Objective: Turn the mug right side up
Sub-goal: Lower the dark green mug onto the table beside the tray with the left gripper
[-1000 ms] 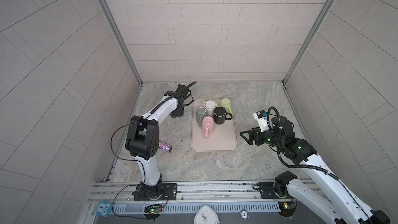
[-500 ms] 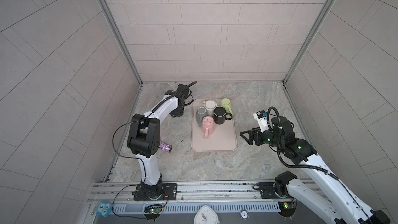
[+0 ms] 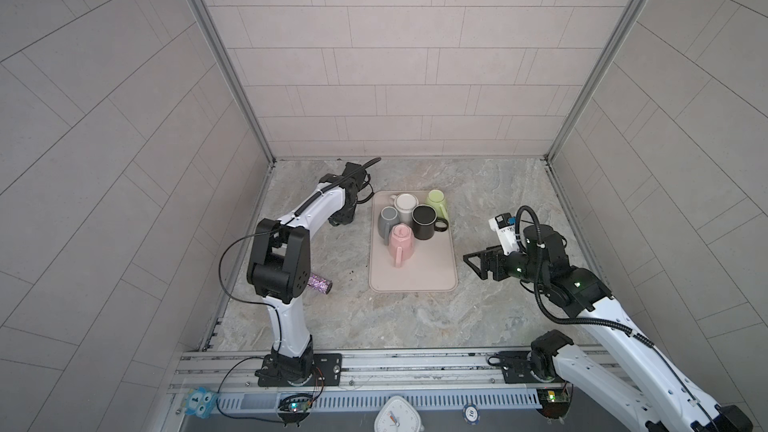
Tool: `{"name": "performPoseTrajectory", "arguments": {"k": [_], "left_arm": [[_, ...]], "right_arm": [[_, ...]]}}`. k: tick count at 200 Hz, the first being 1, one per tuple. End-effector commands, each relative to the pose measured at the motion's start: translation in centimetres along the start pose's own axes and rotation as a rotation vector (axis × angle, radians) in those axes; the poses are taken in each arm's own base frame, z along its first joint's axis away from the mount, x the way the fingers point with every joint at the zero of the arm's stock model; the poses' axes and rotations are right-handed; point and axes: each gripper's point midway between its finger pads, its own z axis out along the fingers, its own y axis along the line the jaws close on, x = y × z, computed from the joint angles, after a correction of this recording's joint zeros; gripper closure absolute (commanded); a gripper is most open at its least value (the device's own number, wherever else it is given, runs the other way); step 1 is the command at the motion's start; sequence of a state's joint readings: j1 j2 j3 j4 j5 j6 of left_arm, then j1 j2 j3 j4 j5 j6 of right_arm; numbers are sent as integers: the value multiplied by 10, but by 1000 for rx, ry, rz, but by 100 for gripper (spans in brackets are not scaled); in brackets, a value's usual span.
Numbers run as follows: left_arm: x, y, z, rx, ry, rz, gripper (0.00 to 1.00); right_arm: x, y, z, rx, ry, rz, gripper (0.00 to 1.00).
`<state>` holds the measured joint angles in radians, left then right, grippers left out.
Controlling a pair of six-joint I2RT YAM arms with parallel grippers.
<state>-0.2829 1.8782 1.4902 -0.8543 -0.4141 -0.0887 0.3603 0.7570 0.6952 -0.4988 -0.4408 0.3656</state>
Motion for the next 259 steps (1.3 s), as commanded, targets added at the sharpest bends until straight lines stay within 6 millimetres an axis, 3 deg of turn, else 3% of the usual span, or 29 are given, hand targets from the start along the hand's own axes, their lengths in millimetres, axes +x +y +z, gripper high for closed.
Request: {"name": "performPoseTrajectory", "arguments": {"k": [1,89,228,259], "left_arm": [[-15,5,-6,-34,-37,-25,98],[-17,0,-9,-58,-38,-9,97],[-16,-2,-9,-76,-31,-2,67],[-15,-3,-10,-71,-31,-1,66]], "right_arm": [[7,-2,1,9,15,-14,8],[7,-2,0,9,13,-15,8],[8,-3,1,13,16,-13,8],[8,-3,1,13,16,-13,8]]}}
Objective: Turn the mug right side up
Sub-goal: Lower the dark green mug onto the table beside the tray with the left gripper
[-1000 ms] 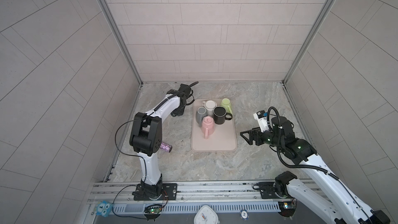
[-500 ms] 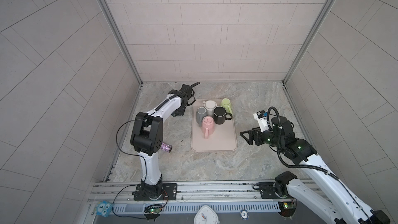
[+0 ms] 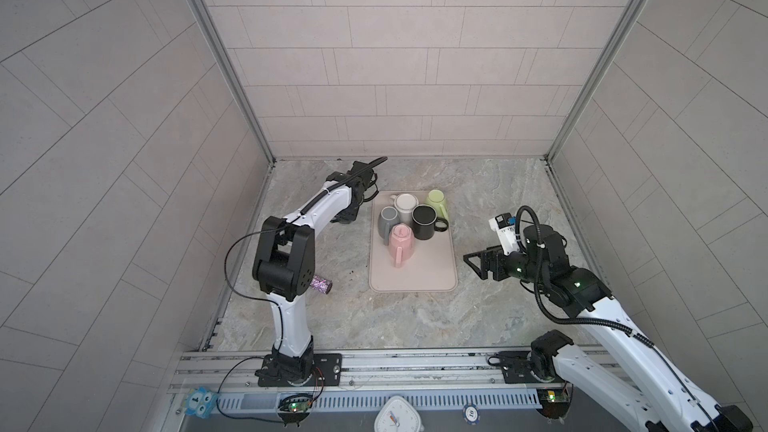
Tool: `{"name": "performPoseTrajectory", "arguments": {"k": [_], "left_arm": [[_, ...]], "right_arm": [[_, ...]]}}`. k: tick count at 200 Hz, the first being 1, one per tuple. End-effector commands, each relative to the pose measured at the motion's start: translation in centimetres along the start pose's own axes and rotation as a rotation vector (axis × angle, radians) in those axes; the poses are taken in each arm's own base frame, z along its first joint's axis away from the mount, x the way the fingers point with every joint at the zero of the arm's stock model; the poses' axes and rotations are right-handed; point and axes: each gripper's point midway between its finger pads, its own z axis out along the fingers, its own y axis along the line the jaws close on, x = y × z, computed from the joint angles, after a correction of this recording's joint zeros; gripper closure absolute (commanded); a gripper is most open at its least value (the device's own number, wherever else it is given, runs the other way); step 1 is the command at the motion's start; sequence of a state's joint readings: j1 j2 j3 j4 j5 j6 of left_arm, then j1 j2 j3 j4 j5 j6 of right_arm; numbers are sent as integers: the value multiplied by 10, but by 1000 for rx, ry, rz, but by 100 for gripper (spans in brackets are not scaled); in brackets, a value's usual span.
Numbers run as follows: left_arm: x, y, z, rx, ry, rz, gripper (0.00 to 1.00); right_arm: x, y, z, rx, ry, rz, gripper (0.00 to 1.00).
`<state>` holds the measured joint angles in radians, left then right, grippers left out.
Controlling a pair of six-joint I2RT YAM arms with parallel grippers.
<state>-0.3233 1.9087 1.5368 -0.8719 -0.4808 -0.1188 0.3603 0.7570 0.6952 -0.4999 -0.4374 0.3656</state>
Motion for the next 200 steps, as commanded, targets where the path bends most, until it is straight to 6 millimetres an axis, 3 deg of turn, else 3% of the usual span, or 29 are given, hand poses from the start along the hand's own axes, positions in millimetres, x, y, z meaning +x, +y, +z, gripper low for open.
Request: {"name": "performPoseTrajectory", "arguments": {"k": [1,77,109,167,200], "left_arm": [[-4,2,-2,-15,-6,-6,66],[0,6,-10,-8,-17,-21,52],[4,7,-19,22,-28,-30,44],[2,15,-64,92,-127,-69,33],[16,17,-91,116,-163,-41,31]], "right_arm": [[8,-3,1,10,16,-14,8],[8,-1,1,2,14,-13,8],[12,-11,3,55,37,-10,8],[14,-10,4,47,65,-2,8],[15,-16,3,81,65,-5,8]]}}
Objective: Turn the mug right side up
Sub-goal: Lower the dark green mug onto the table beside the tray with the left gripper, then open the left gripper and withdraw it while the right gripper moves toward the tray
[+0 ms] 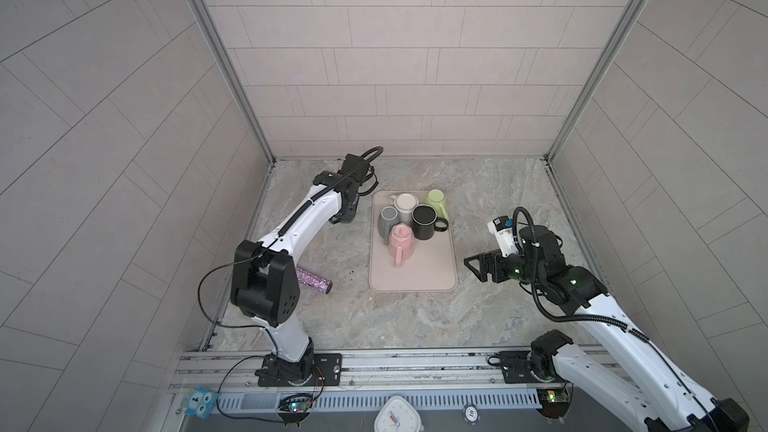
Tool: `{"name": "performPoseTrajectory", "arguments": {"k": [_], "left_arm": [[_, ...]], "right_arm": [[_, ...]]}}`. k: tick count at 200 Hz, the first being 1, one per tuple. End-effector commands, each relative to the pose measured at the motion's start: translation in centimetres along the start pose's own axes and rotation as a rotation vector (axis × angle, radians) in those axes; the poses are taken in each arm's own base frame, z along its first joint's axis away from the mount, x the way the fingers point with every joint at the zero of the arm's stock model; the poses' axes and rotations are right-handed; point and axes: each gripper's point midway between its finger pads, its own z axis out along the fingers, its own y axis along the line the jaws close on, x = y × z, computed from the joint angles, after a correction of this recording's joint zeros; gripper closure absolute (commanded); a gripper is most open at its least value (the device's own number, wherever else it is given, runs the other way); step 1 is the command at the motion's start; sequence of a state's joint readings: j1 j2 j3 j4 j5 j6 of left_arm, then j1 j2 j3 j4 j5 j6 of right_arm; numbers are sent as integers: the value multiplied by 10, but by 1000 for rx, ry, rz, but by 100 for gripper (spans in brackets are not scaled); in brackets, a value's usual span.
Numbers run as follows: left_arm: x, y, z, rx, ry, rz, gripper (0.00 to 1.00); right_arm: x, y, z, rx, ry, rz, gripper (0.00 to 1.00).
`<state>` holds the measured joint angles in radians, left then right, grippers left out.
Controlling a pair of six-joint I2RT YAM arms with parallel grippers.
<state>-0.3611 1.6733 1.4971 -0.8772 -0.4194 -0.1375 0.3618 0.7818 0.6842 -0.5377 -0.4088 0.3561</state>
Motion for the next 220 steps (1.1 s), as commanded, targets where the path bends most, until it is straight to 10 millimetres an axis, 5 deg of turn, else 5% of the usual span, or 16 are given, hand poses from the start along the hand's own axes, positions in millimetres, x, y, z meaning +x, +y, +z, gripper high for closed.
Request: {"name": "performPoseTrajectory", "arguments": {"k": [1,72,116,168,220], "left_arm": [[18,-1,-21,24,10,42,31],[61,-40,-90,441,-114,-66,24],[80,-27,-124,530,-271,-114,18],[104,-24,-140,613,-313,-191,16],[134,-20,-134,638,-347,-296,16]], "right_arm": [[0,-5,-3,36,5,-16,8],[7,-15,8,83,60,29,8],[15,-1,28,90,113,16,10],[9,43,58,93,154,-86,13],[10,70,95,132,195,-111,27]]}}
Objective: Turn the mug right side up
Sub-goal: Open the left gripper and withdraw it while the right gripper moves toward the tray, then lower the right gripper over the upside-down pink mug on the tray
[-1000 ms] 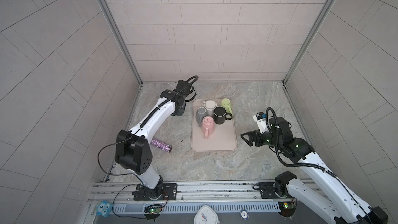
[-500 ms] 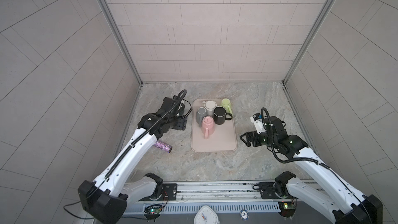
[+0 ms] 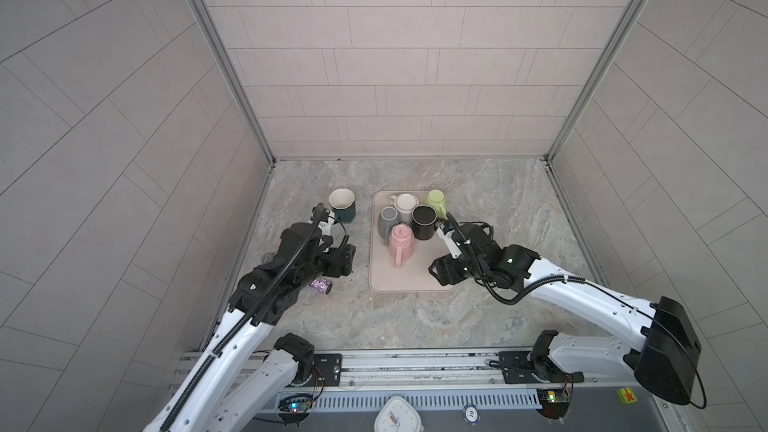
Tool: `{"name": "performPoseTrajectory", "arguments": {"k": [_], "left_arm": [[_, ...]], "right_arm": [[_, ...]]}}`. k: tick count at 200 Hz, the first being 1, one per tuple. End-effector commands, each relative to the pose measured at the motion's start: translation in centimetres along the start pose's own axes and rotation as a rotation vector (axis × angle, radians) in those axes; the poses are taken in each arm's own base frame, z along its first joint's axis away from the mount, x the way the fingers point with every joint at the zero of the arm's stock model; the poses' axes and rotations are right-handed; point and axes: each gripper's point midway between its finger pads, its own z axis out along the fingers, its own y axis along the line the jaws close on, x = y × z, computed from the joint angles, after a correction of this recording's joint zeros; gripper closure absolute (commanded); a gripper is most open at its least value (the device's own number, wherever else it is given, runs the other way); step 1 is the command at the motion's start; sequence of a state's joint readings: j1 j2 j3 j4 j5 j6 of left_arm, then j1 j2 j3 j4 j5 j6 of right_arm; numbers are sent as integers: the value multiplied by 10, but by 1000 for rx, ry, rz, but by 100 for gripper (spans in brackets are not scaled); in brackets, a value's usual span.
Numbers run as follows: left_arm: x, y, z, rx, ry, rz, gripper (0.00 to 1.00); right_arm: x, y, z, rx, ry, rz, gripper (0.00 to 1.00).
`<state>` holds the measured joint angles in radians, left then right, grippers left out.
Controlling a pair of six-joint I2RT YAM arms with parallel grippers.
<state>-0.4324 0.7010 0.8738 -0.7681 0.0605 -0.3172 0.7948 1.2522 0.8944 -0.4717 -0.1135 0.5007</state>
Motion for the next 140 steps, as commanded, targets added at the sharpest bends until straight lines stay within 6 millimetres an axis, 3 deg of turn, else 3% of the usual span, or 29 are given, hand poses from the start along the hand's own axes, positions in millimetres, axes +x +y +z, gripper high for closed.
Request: {"name": "performPoseTrajectory", "arguments": {"k": [1,24,63,105,140], "left_arm": [[8,0,-3,24,-28,-61,16],[19,0,-4,51,-40,-96,16],[34,-6,5,113,-22,-135,16],[32,-11,1,150,-53,-145,16],[32,-9,-3,153,-83,-141,15]], "right_arm": [[-11,2,11,55,-20,37,27],[-15,12,26,73,4,26,33],[-27,34,52,97,68,-8,35],[-38,49,76,121,108,9,39],[-46,45,85,181,119,7,44]]}}
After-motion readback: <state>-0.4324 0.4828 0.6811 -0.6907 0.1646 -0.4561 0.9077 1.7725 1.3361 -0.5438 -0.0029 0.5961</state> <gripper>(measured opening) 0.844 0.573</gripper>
